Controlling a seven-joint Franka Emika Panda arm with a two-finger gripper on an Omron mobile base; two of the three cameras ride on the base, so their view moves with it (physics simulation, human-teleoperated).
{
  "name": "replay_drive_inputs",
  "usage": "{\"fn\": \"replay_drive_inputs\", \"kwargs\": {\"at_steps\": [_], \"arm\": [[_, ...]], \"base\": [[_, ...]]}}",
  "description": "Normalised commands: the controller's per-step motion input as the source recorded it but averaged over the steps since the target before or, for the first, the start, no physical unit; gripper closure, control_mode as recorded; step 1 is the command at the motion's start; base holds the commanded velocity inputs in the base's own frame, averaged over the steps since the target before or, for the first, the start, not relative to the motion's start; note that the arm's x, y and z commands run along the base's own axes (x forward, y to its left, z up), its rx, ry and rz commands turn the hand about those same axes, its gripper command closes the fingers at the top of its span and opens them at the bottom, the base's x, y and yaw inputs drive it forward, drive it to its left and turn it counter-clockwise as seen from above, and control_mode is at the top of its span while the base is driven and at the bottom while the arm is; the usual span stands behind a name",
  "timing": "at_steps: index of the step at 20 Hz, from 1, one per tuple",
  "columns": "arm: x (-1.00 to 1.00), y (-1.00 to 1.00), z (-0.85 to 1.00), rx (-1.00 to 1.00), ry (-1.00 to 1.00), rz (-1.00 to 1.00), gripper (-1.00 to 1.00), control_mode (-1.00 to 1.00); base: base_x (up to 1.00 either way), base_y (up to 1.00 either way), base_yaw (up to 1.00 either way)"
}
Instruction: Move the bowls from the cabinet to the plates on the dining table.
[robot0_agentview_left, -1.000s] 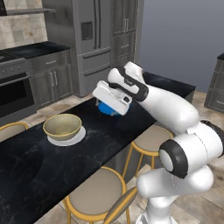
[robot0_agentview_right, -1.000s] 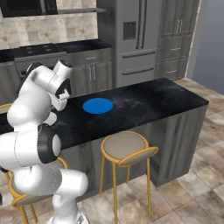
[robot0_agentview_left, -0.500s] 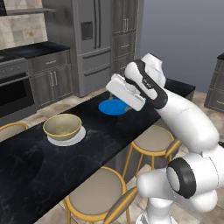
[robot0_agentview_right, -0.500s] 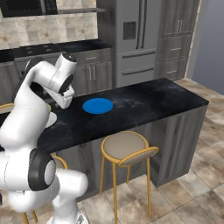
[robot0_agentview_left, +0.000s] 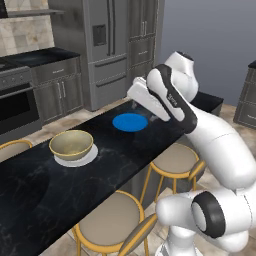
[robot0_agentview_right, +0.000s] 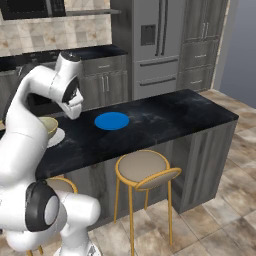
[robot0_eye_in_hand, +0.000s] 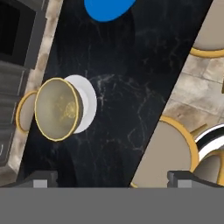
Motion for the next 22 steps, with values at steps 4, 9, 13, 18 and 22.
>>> {"fn": "replay_drive_inputs", "kwargs": {"at_steps": [4, 9, 13, 18, 22], "arm": [[0.0, 0.01, 0.25, -0.05, -0.03, -0.22, -1.0, -1.0], [-0.09, 0.01, 0.27, 0.03, -0.08, -0.2, -1.0, -1.0], [-0.17, 0.0, 0.28, 0.12, -0.07, -0.14, -1.0, -1.0], [-0.15, -0.11, 0.24, 0.11, -0.05, -0.1, -1.0, -1.0], [-0.16, -0.17, 0.13, 0.07, -0.07, -0.09, -1.0, -1.0]], "base": [[0.0, 0.0, 0.0], [0.0, 0.0, 0.0], [0.0, 0.0, 0.0], [0.0, 0.0, 0.0], [0.0, 0.0, 0.0]]}}
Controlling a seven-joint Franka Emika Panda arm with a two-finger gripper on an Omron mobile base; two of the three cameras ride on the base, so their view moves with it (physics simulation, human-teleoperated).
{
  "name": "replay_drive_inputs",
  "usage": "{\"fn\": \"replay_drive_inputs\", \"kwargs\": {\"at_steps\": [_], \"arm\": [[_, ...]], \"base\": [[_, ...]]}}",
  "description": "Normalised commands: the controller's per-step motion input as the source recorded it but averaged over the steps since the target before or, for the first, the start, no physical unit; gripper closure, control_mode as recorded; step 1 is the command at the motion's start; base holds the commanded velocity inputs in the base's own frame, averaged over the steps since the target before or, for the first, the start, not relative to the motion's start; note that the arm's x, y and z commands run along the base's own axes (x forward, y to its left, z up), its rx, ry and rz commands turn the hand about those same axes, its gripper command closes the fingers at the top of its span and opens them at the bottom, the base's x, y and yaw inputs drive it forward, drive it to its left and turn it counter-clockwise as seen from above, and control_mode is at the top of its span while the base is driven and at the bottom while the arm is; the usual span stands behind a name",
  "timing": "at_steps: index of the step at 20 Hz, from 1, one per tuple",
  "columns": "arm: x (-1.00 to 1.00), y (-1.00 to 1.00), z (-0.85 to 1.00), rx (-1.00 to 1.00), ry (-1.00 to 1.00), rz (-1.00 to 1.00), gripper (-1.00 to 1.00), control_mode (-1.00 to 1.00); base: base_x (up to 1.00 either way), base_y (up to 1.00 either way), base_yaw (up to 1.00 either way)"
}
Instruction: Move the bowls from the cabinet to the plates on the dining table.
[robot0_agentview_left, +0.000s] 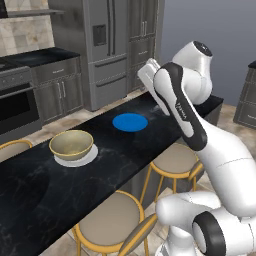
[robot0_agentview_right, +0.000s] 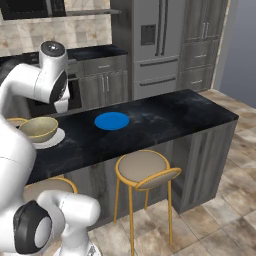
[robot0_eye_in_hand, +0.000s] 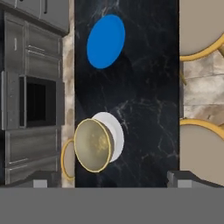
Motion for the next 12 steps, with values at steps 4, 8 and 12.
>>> {"fn": "replay_drive_inputs", "kwargs": {"at_steps": [4, 8, 12], "arm": [[-0.34, -0.12, 0.08, 0.07, -0.11, -0.04, -1.0, -1.0], [-0.37, -0.21, 0.14, 0.05, -0.09, -0.03, -1.0, -1.0], [-0.31, -0.27, 0.19, 0.01, -0.07, -0.05, -1.0, -1.0]], "base": [[0.0, 0.0, 0.0], [0.0, 0.0, 0.0], [0.0, 0.0, 0.0]]}}
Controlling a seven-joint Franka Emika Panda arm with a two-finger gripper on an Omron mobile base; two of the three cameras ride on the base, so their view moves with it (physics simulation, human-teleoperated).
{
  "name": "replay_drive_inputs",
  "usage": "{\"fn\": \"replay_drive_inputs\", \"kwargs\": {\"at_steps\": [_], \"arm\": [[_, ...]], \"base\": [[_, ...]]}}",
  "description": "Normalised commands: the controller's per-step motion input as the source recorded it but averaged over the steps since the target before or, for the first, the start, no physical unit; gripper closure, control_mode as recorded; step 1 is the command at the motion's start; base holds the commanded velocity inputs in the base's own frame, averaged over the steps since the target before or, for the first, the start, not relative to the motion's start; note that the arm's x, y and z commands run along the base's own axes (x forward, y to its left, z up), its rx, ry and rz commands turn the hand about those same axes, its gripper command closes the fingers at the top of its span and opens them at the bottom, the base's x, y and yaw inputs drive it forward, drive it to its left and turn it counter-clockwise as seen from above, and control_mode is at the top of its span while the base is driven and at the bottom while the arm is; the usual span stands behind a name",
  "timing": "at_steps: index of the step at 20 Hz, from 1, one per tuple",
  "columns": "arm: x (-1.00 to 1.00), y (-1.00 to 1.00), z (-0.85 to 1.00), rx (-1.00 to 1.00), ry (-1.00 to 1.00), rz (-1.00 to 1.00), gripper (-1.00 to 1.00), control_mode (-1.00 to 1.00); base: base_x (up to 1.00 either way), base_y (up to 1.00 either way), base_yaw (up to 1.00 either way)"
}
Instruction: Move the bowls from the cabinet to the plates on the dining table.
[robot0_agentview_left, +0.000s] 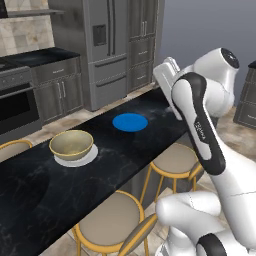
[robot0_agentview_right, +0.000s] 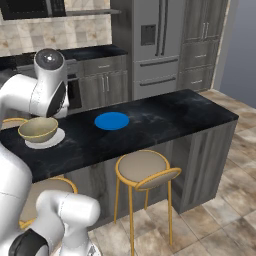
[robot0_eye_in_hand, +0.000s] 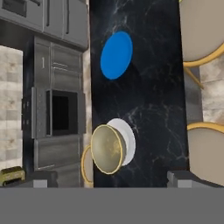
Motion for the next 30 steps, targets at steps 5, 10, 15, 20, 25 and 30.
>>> {"fn": "replay_drive_inputs", "kwargs": {"at_steps": [5, 10, 15, 20, 25, 30], "arm": [[-0.2, -0.3, 0.08, 0.0, -0.03, -0.09, -1.0, -1.0], [-0.17, -0.38, 0.01, 0.0, -0.02, -0.08, -1.0, -1.0], [-0.2, -0.38, 0.01, 0.0, -0.02, -0.08, -1.0, -1.0], [-0.09, -0.14, 0.0, 0.0, -0.01, -0.03, -1.0, 1.0], [0.0, 0.0, 0.0, 0.0, 0.0, 0.0, -1.0, 1.0], [0.0, 0.0, 0.0, 0.0, 0.0, 0.0, -1.0, 1.0]], "base": [[0.0, 0.0, 0.0], [0.0, 0.0, 0.0], [0.0, 0.0, 0.0], [-0.15, -0.21, -0.05], [-0.22, -0.4, -0.07], [-0.14, -0.45, -0.07]]}}
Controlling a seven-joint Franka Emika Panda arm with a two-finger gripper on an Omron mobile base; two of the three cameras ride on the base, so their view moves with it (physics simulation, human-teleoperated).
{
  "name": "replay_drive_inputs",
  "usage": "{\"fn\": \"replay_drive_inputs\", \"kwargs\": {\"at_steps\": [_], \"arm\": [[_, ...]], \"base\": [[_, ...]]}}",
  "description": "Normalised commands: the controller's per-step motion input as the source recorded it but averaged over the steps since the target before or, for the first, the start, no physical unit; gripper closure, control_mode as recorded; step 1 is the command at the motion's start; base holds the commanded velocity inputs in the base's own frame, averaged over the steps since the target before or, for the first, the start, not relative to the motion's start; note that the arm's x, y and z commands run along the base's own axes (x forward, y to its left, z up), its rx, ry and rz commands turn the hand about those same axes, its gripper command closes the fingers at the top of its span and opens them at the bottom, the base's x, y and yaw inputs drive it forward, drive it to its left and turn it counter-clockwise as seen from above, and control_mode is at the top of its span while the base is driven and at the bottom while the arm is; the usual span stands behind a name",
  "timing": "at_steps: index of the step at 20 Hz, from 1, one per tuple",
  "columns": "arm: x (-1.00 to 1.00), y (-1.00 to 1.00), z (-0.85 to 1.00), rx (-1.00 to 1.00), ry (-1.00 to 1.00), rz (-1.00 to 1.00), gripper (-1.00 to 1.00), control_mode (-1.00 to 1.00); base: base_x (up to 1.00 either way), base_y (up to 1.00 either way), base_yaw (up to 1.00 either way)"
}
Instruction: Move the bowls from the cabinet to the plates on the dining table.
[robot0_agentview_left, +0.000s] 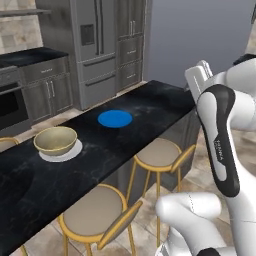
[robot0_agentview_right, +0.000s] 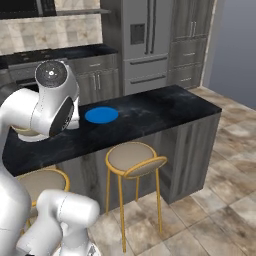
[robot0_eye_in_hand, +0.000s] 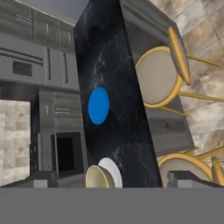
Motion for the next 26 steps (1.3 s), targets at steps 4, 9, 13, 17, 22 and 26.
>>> {"fn": "replay_drive_inputs", "kwargs": {"at_steps": [4, 9, 13, 17, 22, 26], "arm": [[0.0, 0.0, 0.0, 0.0, 0.0, 0.0, -1.0, 1.0], [0.0, 0.0, 0.0, 0.0, 0.0, 0.0, -1.0, 1.0], [0.0, 0.0, 0.0, 0.0, 0.0, 0.0, -1.0, 1.0], [0.0, 0.0, 0.0, 0.0, 0.0, 0.0, -1.0, 1.0], [0.0, 0.0, 0.0, 0.0, 0.0, 0.0, -1.0, 1.0], [0.0, 0.0, 0.0, 0.0, 0.0, 0.0, -1.0, 1.0]], "base": [[-0.02, -0.15, -0.19], [0.0, 0.0, -0.25], [0.0, 0.0, -0.25], [0.0, 0.0, -0.25], [0.0, 0.0, -0.25], [0.0, -0.06, -0.22]]}}
